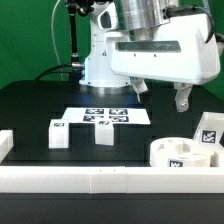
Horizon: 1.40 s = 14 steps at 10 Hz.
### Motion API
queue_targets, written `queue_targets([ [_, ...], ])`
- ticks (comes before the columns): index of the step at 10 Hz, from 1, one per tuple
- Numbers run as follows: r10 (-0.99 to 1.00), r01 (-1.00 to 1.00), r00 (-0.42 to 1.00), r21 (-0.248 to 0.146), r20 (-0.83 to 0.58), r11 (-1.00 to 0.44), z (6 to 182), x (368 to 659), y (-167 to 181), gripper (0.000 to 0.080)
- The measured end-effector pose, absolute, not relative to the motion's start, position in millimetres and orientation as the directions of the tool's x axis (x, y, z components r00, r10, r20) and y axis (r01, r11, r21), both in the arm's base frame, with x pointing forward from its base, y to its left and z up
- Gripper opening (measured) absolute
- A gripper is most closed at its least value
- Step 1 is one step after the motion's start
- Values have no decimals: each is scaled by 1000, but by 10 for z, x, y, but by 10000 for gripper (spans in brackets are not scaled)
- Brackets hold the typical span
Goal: Assemble stool
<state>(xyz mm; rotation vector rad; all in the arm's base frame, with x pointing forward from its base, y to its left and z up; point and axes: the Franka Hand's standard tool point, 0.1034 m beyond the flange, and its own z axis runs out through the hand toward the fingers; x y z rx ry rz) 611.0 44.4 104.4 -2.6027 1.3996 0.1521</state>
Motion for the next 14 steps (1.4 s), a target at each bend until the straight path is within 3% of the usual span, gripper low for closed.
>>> queue_targets([
  [2,-714,-730,683,-138,-153,-669,1043,6109,437,649],
  [6,-339,-345,938,-115,-69,-931,999,6077,333,649],
  [10,-219,-225,974,-118,-58,-967,993,6065,314,649],
  [14,-176,-178,983,-61,-44,-982,808,5853,-215,649],
])
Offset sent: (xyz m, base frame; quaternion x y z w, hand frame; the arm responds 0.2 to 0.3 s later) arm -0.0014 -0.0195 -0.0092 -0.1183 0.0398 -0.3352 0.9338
